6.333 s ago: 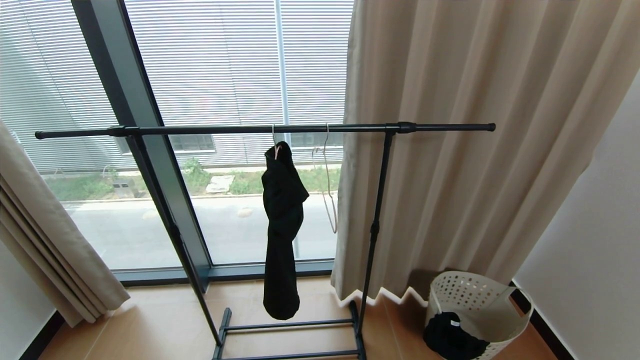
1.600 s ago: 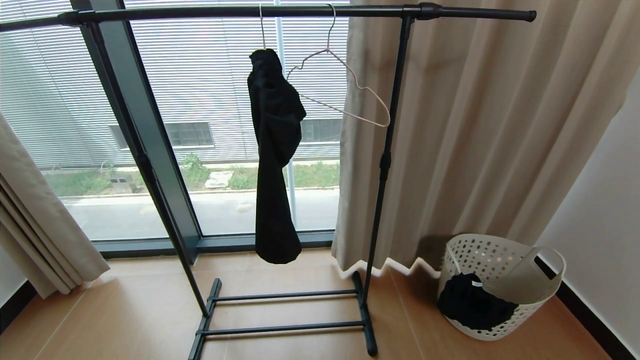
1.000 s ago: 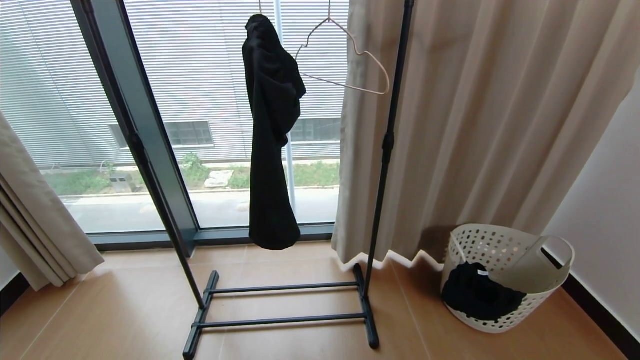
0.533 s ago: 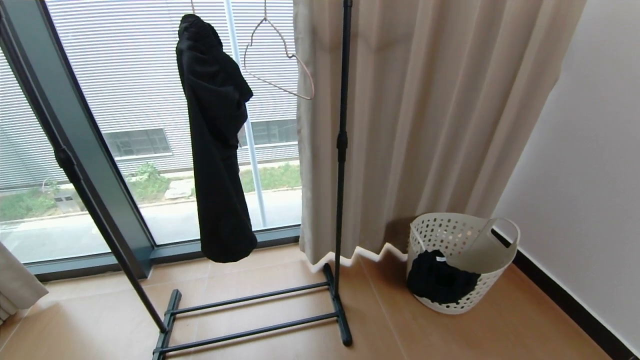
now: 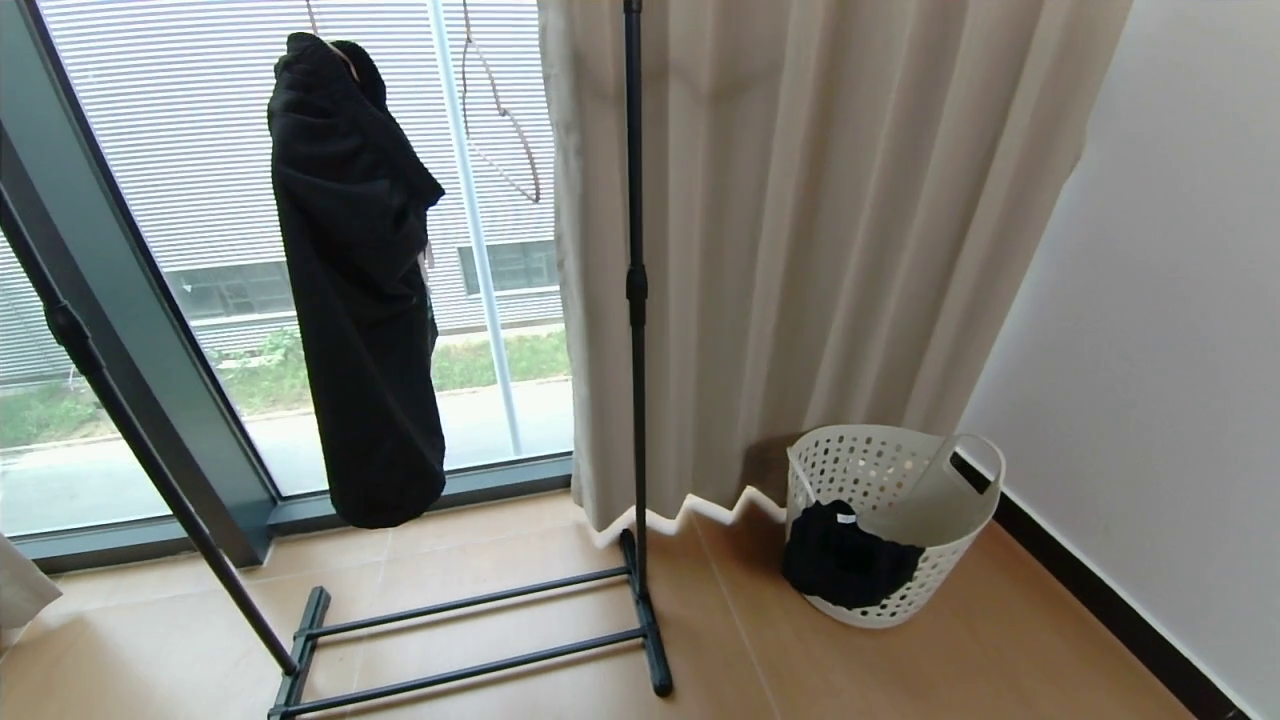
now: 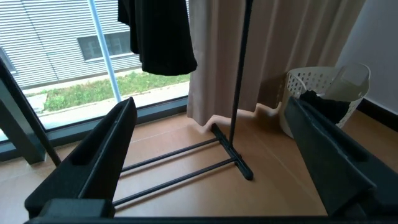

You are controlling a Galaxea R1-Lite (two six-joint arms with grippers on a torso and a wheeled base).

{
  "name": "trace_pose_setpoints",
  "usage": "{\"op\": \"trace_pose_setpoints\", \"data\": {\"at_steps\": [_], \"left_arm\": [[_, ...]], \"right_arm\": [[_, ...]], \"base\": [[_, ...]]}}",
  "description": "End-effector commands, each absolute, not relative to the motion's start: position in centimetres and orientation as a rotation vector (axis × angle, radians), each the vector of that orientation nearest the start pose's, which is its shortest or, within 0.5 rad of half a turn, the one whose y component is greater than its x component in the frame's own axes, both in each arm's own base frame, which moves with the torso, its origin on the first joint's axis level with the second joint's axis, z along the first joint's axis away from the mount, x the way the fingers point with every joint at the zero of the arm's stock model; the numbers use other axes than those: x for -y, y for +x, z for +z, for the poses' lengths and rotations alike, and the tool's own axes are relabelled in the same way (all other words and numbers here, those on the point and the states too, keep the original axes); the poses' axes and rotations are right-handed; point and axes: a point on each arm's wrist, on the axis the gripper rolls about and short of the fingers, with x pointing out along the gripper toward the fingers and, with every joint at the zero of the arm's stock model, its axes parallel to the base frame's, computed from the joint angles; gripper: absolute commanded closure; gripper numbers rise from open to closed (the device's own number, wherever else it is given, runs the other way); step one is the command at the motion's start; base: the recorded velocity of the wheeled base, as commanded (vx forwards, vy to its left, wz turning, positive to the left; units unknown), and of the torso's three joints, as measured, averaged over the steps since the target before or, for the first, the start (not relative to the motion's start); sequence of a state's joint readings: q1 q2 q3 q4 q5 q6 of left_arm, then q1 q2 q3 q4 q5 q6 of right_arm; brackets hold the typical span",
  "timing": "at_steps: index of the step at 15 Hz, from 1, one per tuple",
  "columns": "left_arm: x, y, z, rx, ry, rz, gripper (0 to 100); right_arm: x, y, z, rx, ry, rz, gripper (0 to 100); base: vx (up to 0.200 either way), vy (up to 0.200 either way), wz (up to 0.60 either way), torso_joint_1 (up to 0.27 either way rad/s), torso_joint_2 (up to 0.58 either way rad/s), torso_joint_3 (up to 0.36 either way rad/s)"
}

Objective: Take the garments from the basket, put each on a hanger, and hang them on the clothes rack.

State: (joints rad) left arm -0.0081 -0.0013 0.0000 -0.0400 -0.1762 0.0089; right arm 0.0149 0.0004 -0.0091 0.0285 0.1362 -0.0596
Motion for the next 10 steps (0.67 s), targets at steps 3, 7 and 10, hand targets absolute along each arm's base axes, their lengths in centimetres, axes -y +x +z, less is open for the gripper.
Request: {"op": "trace_pose_setpoints", "data": {"at_steps": [3, 7, 10], "left_arm": [[0.38, -2.33, 7.96, 0.041, 0.013, -0.184, 0], [0.38, -2.33, 7.96, 0.041, 0.013, -0.184, 0], [0.38, -2.33, 7.96, 0.041, 0.013, -0.184, 0]], "right_arm": [[-0.27, -2.38, 7.5, -0.015, -0.058, 0.152, 0], [-0.27, -2.38, 7.52, -0.014, -0.059, 0.152, 0], [-0.27, -2.38, 7.52, -0.014, -0.059, 0.152, 0]], "base": [[0.0, -0.2, 0.0, 0.002, 0.0, 0.001], [0.1, -0.1, 0.0, 0.004, 0.0, 0.004], [0.133, 0.0, 0.0, -0.002, 0.0, 0.003]]}}
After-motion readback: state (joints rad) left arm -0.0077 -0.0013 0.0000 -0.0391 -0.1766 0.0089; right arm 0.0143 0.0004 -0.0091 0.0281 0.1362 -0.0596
